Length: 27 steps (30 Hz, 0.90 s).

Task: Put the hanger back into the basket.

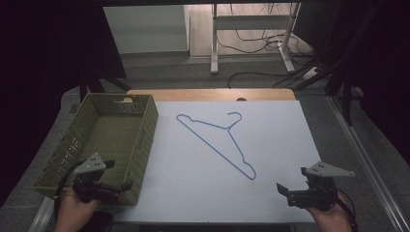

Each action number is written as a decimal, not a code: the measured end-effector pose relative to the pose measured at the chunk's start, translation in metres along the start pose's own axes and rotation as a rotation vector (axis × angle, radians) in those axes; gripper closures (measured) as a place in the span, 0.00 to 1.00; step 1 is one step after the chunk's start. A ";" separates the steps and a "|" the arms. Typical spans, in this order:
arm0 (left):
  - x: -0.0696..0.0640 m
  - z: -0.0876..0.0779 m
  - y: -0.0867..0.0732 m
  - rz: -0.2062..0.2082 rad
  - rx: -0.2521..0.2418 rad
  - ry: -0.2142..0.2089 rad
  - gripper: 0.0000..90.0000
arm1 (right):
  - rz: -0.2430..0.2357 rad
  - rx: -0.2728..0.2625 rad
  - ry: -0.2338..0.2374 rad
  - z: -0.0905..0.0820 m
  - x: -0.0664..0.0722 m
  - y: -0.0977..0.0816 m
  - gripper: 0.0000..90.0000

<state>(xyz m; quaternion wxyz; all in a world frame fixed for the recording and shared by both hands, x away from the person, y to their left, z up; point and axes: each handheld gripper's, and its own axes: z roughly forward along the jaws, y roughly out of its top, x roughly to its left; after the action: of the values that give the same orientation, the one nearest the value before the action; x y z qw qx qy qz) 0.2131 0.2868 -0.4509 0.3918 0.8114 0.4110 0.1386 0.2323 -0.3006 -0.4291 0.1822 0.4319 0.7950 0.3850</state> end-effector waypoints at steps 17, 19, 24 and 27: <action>-0.003 0.001 0.002 -0.005 0.000 -0.003 0.00 | -0.011 0.025 -0.009 0.005 0.004 -0.001 0.00; -0.002 0.001 0.001 -0.009 0.000 -0.001 0.00 | -0.010 0.025 -0.009 0.005 0.004 -0.001 0.00; -0.003 0.002 0.001 -0.001 0.004 0.001 0.00 | -0.011 0.031 -0.013 0.006 0.004 -0.001 0.00; -0.003 0.002 0.002 0.001 0.006 0.000 0.00 | -0.007 0.035 -0.013 0.007 0.004 -0.002 0.00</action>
<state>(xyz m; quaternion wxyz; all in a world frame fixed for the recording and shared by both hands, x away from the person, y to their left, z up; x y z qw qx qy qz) 0.2130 0.2825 -0.4507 0.3894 0.8127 0.4109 0.1379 0.2335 -0.2950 -0.4349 0.1810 0.4349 0.8019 0.3675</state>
